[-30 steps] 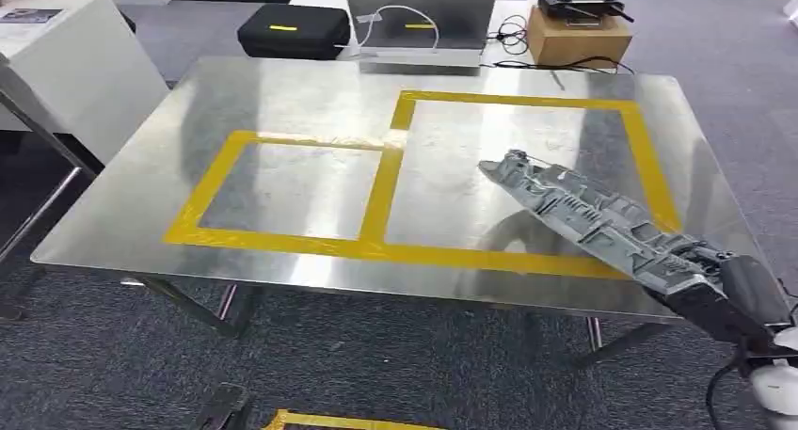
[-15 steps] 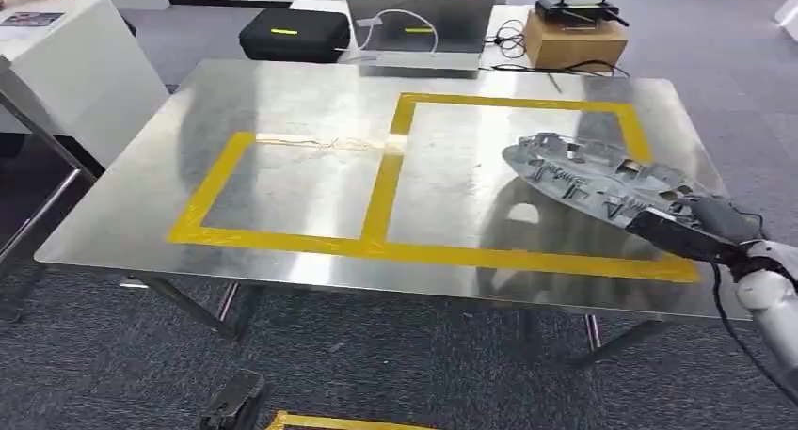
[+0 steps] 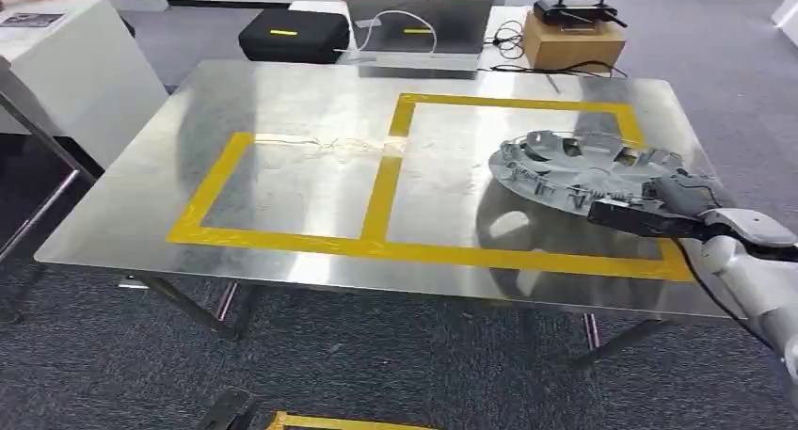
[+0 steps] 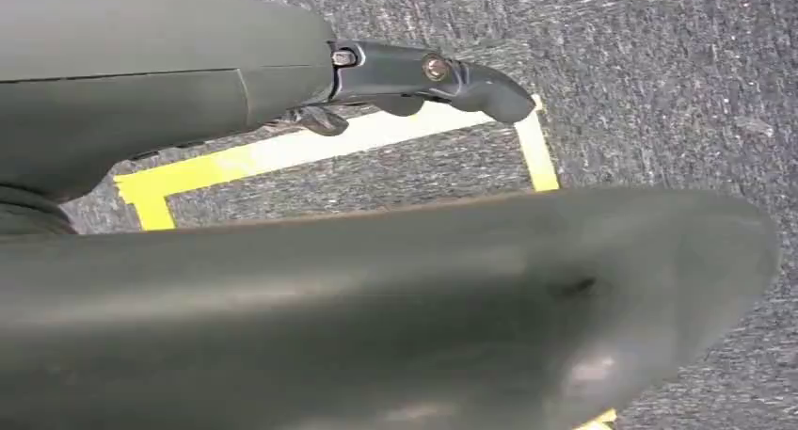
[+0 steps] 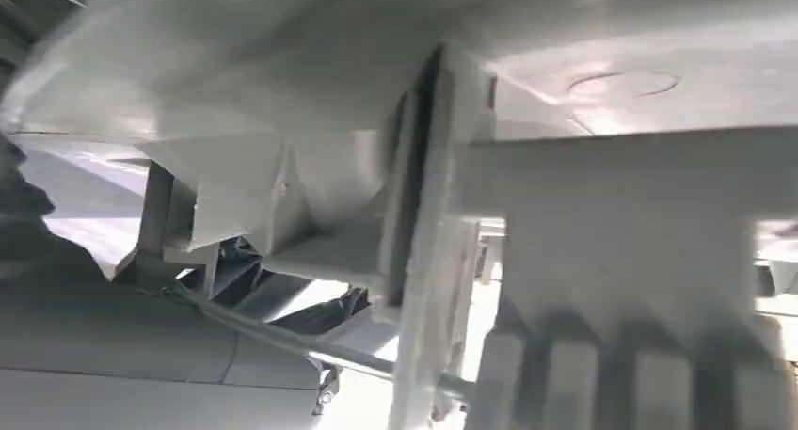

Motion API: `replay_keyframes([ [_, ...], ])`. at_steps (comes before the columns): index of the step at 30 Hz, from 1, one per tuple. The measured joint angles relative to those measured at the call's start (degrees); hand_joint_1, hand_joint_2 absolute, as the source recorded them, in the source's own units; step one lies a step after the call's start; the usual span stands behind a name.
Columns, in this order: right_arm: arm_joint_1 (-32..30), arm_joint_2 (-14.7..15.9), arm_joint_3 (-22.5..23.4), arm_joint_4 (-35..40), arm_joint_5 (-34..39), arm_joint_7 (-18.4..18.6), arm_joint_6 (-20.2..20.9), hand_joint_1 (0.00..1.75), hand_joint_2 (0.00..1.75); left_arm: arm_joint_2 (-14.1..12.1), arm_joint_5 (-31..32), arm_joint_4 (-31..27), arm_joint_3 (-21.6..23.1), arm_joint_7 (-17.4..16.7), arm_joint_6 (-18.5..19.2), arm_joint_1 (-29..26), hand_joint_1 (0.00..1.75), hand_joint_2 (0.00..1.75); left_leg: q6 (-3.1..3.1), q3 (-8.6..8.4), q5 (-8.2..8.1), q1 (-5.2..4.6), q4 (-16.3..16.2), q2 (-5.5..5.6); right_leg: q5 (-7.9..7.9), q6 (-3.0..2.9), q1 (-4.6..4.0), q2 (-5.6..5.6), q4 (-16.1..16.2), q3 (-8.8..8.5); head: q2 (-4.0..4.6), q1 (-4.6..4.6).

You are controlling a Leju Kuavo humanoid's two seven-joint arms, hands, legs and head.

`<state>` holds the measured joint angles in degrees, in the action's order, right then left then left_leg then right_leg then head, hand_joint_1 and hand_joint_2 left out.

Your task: Take the parts from the cabinet and place them on the table.

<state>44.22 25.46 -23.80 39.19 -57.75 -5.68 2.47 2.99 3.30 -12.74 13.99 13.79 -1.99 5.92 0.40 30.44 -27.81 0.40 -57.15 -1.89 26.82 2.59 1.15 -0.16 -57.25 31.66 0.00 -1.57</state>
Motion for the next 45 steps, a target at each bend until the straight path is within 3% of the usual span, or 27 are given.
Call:
replay_keyframes([
  [8, 3.6, -7.3, -5.0, -3.0, -2.9, 0.4, -0.3, 1.75, 1.75, -0.1, -0.1, 0.0, -0.1, 0.1, 0.1, -0.8, 0.0, 0.0, -0.03, -0.15, 0.0, 0.09, 0.0, -0.72, -0.19, -0.27, -0.09, 0.66, 0.0, 0.13, 0.0, 0.0],
  [14, 4.1, -10.5, -6.9, -3.9, -1.4, -0.2, -0.5, 1.75, 1.75, 0.0, 0.3, 0.0, -0.1, 1.0, 0.5, -0.7, 0.0, 0.0, -0.04, -0.19, 0.01, 0.15, 0.0, -0.76, -0.22, -0.32, -0.14, 0.71, 0.0, 0.13, 0.0, 0.0],
  [15, 4.0, -10.8, -7.1, -3.9, -0.7, -0.3, -0.6, 1.75, 1.75, 0.0, 0.3, 0.0, -0.1, 1.2, 0.7, -0.6, 0.0, 1.75, -0.04, -0.19, 0.01, 0.15, 0.0, -0.76, -0.22, -0.32, -0.14, 0.71, 0.0, 0.13, 0.0, 0.0],
  [16, 3.9, -11.1, -7.3, -3.9, -0.1, -0.5, -0.8, 1.47, 1.75, 0.0, 0.5, 0.0, -0.1, 1.2, 0.8, -0.5, 0.0, 1.75, -0.04, -0.2, 0.0, 0.15, 0.0, -0.76, -0.21, -0.32, -0.14, 0.71, 0.0, 0.13, 0.0, 0.0],
  [20, 3.3, -11.6, -7.8, -3.9, 1.2, -0.1, -1.5, 1.47, 1.75, 0.0, 0.8, 0.0, -0.1, 1.7, 0.8, -0.4, 0.0, 1.75, -0.04, -0.19, 0.0, 0.15, 0.0, -0.76, -0.21, -0.32, -0.14, 0.66, 0.0, 0.13, 0.0, 0.0],
  [21, 3.3, -11.6, -7.8, -3.9, 1.4, 0.1, -1.5, 0.14, 1.75, 0.0, 0.8, 0.0, -0.1, 1.8, 0.9, -0.4, 0.0, 1.75, -0.04, -0.19, 0.0, 0.15, 0.0, -0.76, -0.21, -0.32, -0.14, 0.67, 0.0, 0.13, 0.0, -0.02],
  [22, 3.2, -11.6, -7.8, -3.9, 1.6, 0.2, -1.5, 0.0, 1.75, 0.0, 0.8, 0.0, -0.1, 1.8, 0.9, -0.4, 0.0, 1.75, -0.04, -0.19, -0.01, 0.15, 0.0, -0.76, -0.21, -0.32, -0.14, 0.67, 0.0, 0.13, 0.0, 0.0],
  [34, 3.3, -11.6, -8.2, -4.4, 3.0, 4.3, 2.5, 0.0, 1.75, 0.0, 0.7, 0.0, -0.7, 1.7, 1.1, -0.4, 0.0, 1.75, -0.11, -0.22, -0.06, 0.14, 0.0, -0.75, -0.17, -0.31, -0.13, 0.64, 0.0, 0.09, 0.0, 0.0],
  [35, 3.6, -11.7, -8.2, -4.5, 3.1, 4.8, 3.3, 0.0, 0.0, 0.0, 0.7, 0.0, -1.0, 1.6, 1.1, -0.4, 0.0, 1.75, -0.11, -0.24, -0.07, 0.14, 0.0, -0.76, -0.17, -0.31, -0.13, 0.64, 0.0, 0.08, 0.0, 0.0],
  [45, 4.6, -11.8, -9.6, -2.2, 5.1, 8.3, 8.9, 0.0, 0.0, 0.1, -0.4, 0.0, -2.7, 1.0, 1.0, -0.5, 0.0, 1.75, -0.05, -0.77, -0.27, 0.15, 0.0, -0.74, 0.04, -0.29, -0.13, 0.6, 0.0, -0.45, 0.0, -0.02],
])
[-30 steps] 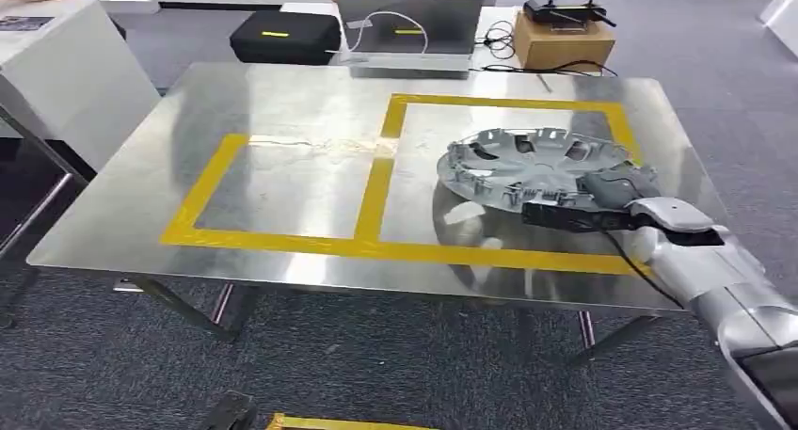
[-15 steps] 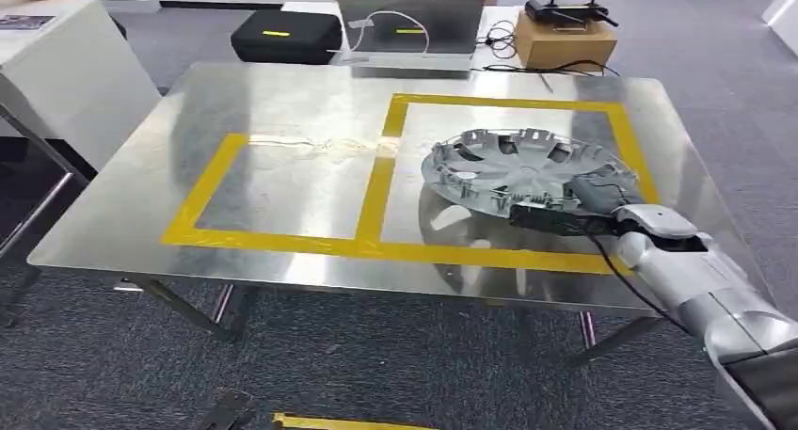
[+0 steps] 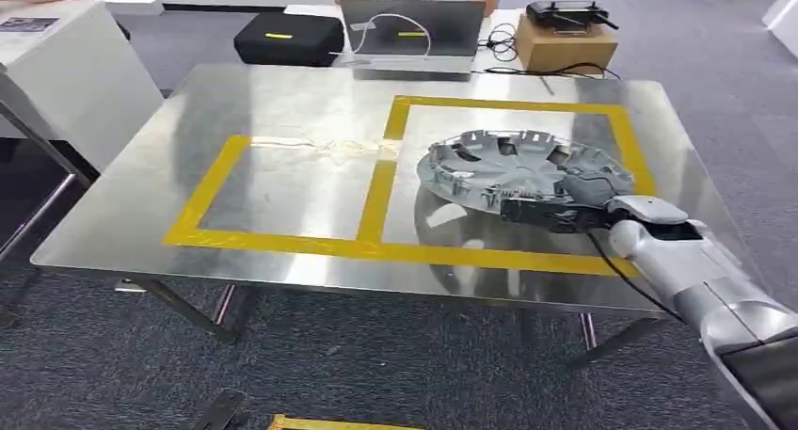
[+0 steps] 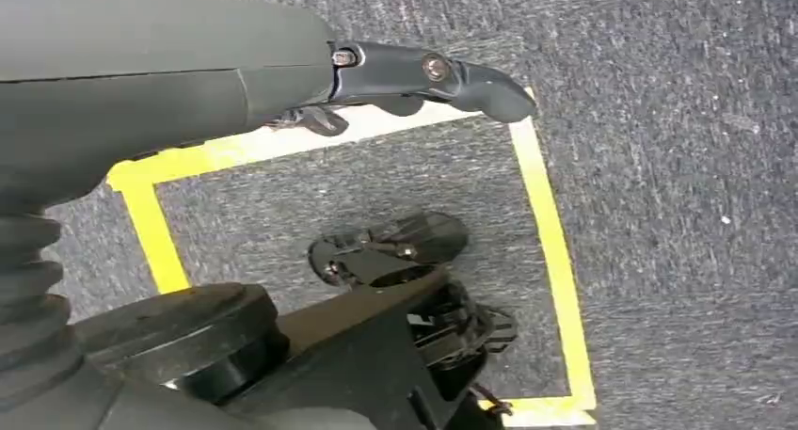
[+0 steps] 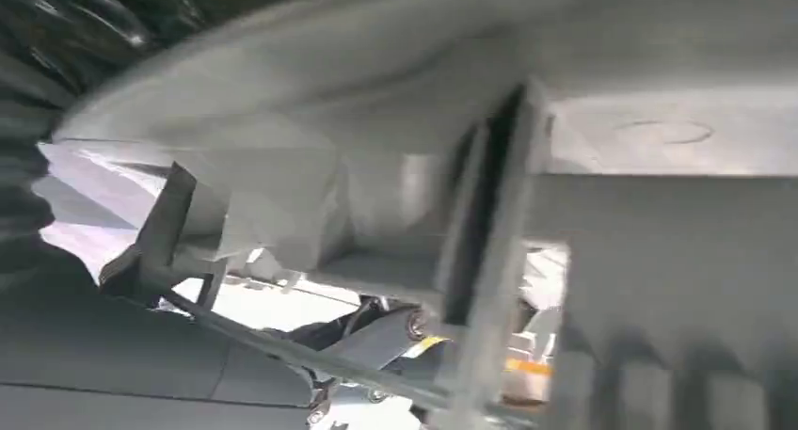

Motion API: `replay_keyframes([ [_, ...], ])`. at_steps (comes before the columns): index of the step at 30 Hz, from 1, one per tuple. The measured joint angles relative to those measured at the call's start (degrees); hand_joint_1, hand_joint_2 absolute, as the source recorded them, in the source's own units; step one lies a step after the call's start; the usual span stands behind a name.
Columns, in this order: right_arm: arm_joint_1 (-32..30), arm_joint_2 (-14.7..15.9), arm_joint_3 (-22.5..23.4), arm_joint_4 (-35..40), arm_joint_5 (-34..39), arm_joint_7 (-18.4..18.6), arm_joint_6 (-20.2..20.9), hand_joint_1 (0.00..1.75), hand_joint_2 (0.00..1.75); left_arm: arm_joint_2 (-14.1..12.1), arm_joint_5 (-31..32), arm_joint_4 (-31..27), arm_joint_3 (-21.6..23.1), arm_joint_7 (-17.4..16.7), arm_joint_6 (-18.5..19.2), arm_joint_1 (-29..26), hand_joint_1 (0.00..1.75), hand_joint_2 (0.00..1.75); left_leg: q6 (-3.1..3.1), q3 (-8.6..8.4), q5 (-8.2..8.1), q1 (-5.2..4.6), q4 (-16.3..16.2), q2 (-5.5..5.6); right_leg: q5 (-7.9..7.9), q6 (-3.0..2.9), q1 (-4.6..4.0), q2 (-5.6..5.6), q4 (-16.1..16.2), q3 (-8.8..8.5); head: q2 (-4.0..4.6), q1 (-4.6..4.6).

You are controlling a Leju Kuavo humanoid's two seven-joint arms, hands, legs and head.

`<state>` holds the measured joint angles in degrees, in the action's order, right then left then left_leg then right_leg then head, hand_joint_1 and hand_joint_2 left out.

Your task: Take the parts from the cabinet and place them on the table.

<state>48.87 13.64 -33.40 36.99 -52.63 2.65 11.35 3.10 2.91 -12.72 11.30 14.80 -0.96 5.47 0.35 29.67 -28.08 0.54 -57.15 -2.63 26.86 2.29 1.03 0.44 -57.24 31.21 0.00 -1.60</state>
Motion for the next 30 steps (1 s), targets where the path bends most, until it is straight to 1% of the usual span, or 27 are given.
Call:
replay_keyframes([
  [4, -1.5, 0.6, 0.0, 5.8, 3.7, 1.7, 2.3, 0.0, 0.0, 0.0, -0.5, 0.0, -0.7, 0.5, 0.0, -0.2, 0.0, 1.75, -0.04, -0.19, -0.11, 0.0, 0.0, 0.0, 0.11, 0.0, 0.0, 0.02, 0.0, -0.17, 0.0, 0.0],
  [5, -2.0, 0.8, 0.0, 6.9, 4.4, 2.0, 3.7, 0.0, 1.75, 0.0, -0.5, 0.0, -0.8, 0.7, 0.0, -0.3, 0.0, 1.75, -0.06, -0.23, -0.14, 0.01, 0.0, -0.01, 0.11, 0.0, 0.0, 0.06, 0.0, -0.21, 0.0, 0.02],
  [6, -2.9, 1.1, 0.0, 8.3, 5.5, 2.1, 5.6, 0.0, 1.75, 0.0, -0.5, 0.0, -1.0, 0.8, 0.0, -0.3, 0.0, 1.75, -0.07, -0.21, -0.14, 0.03, 0.0, 0.0, 0.11, 0.0, -0.03, 0.04, 0.0, -0.2, 0.0, 0.0],
  [8, -6.9, 1.8, -0.2, 10.8, 6.5, 2.2, 4.8, 0.0, 1.75, 0.0, -0.5, 0.0, -1.5, 1.1, 0.0, -0.4, 0.0, 1.75, 0.06, 0.04, 0.02, -0.03, 0.0, 0.06, 0.04, 0.07, 0.04, -0.17, 0.0, 0.02, 0.0, -0.02],
  [9, -8.3, 1.9, -0.2, 12.3, 6.6, 2.5, 3.4, 0.0, 1.75, 0.0, -0.4, 0.0, -1.6, 1.2, -0.1, -0.5, 0.0, 1.75, 0.08, 0.26, 0.08, -0.11, 0.0, 0.09, -0.05, 0.1, 0.09, -0.2, 0.0, 0.28, 0.0, 0.02],
  [13, -11.7, 2.6, 0.1, 16.1, 9.3, 3.1, 2.1, 0.0, 1.75, 0.0, 0.2, 0.0, -1.7, 1.9, -0.2, -0.6, 0.0, 1.75, 0.12, 0.83, 0.26, -0.1, -0.1, 0.18, -0.14, 0.13, 0.07, -0.38, 0.0, 0.8, 0.0, 0.0],
  [19, -12.8, 3.3, 0.2, 17.7, 10.5, 3.1, 2.1, 0.0, 1.75, 0.0, 0.4, 0.0, -1.7, 2.3, -0.1, -0.4, 0.0, 1.75, 0.16, 0.94, 0.19, -0.1, -0.1, 0.17, -0.06, 0.09, 0.06, -0.35, 0.0, 0.93, 0.0, 0.0],
  [22, -13.1, 3.5, 0.4, 17.9, 11.4, 2.5, 2.0, 0.0, 1.75, 0.0, 0.7, 0.0, -1.7, 3.0, 0.0, -0.4, 0.0, 1.75, 0.16, 0.96, 0.19, -0.11, -0.1, 0.17, -0.06, 0.09, 0.06, -0.36, 0.0, 0.94, 0.0, 0.02],
  [24, -14.0, 3.7, 0.5, 18.6, 10.9, 2.2, 0.0, 0.0, 1.75, 0.0, 0.7, 0.0, -1.8, 3.3, 0.1, -0.4, 0.0, 1.75, 0.16, 0.98, 0.19, -0.11, -0.1, 0.17, -0.06, 0.09, 0.06, -0.4, 0.0, 0.94, 0.0, 0.02],
  [26, -16.0, 4.1, 0.5, 20.7, 8.9, 2.6, -3.1, 0.0, 1.75, 0.0, 0.7, 0.0, -2.0, 3.8, 0.0, -0.5, 0.0, 1.75, 0.16, 1.04, 0.19, -0.11, -0.1, 0.2, -0.06, 0.1, 0.07, -0.45, 0.0, 0.97, 0.0, 0.0],
  [29, -20.7, 5.5, 1.2, 27.5, 3.9, 4.2, -8.4, 0.0, 1.75, 0.0, 0.1, 0.0, -2.8, 4.6, -0.4, -0.7, 0.0, 1.75, 0.16, 1.19, 0.19, -0.11, -0.1, 0.34, -0.06, 0.09, 0.06, -0.56, 0.0, 1.09, 0.0, 0.0],
  [30, -22.8, 6.2, 1.8, 30.9, 1.5, 4.7, -10.4, 0.0, 1.75, 0.0, 0.0, 0.0, -3.2, 5.0, -0.8, -0.9, 0.0, 1.75, 0.16, 1.27, 0.19, -0.12, -0.1, 0.39, -0.05, 0.09, 0.07, -0.6, 0.0, 1.16, 0.0, 0.02],
])
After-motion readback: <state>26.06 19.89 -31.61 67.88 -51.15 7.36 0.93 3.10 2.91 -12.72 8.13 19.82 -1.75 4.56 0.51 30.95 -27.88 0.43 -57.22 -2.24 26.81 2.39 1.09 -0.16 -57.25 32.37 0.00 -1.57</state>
